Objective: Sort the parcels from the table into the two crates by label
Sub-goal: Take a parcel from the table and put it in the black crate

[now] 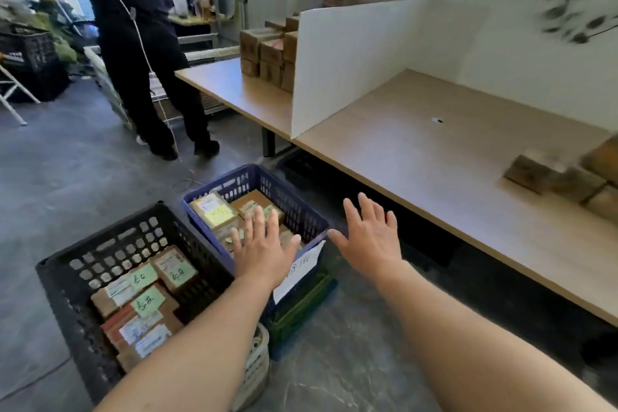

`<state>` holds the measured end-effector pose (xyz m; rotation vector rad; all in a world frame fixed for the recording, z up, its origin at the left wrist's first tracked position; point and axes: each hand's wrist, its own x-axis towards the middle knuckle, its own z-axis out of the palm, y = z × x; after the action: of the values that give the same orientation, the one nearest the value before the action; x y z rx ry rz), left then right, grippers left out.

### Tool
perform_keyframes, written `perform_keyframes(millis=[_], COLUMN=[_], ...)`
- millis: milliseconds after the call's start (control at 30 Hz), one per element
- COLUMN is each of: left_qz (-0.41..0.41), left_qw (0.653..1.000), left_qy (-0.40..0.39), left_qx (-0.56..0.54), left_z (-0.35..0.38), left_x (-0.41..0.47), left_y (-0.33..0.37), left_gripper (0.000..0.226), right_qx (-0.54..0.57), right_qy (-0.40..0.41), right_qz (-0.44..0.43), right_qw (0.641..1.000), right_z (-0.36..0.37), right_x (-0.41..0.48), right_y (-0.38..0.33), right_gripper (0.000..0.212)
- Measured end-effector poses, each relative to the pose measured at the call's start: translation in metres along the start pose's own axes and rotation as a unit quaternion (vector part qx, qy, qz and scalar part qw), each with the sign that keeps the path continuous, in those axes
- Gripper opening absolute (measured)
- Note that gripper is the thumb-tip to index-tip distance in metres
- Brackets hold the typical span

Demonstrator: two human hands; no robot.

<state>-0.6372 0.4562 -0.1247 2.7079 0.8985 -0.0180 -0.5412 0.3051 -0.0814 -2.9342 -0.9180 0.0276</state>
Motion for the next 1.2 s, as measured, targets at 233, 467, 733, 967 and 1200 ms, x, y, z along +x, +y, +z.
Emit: perform_keyframes(millis=[233, 467, 733, 967, 1200], left_qz=[0.071, 0.143, 0.221, 0.308, 0.383], left_qw=[0.997, 0.989, 0.974, 0.947, 0.915], left_qy=[-0.01, -0.02, -0.053, -0.088, -0.113], left_qx=[0.018, 0.022, 0.004, 0.033, 0.063], left_z=[0.027, 0.058, 0.104, 0.143, 0.183], left_x=[-0.013, -0.043, -0.069, -0.081, -0.071], left_y=[0.132, 0.28, 0.422, 0.522, 0.622], left_gripper=[0.074, 0.074, 0.074, 0.073, 0.073], right_qx=[0.006, 0.002, 0.016, 0.021, 0.019], right_qy=[0.008, 0.029, 0.037, 0.027, 0.028], right_qz=[0.059, 0.116, 0.181, 0.269, 0.356], right_qw=[0.998, 0.993, 0.983, 0.963, 0.934], right_z=[-0.02, -0.032, -0.037, -0.027, -0.021], right_x=[-0.034, -0.077, -0.122, -0.155, -0.17], right_y=[0.132, 0.281, 0.414, 0.506, 0.592], right_gripper=[0.069, 0.069, 0.067, 0.068, 0.068])
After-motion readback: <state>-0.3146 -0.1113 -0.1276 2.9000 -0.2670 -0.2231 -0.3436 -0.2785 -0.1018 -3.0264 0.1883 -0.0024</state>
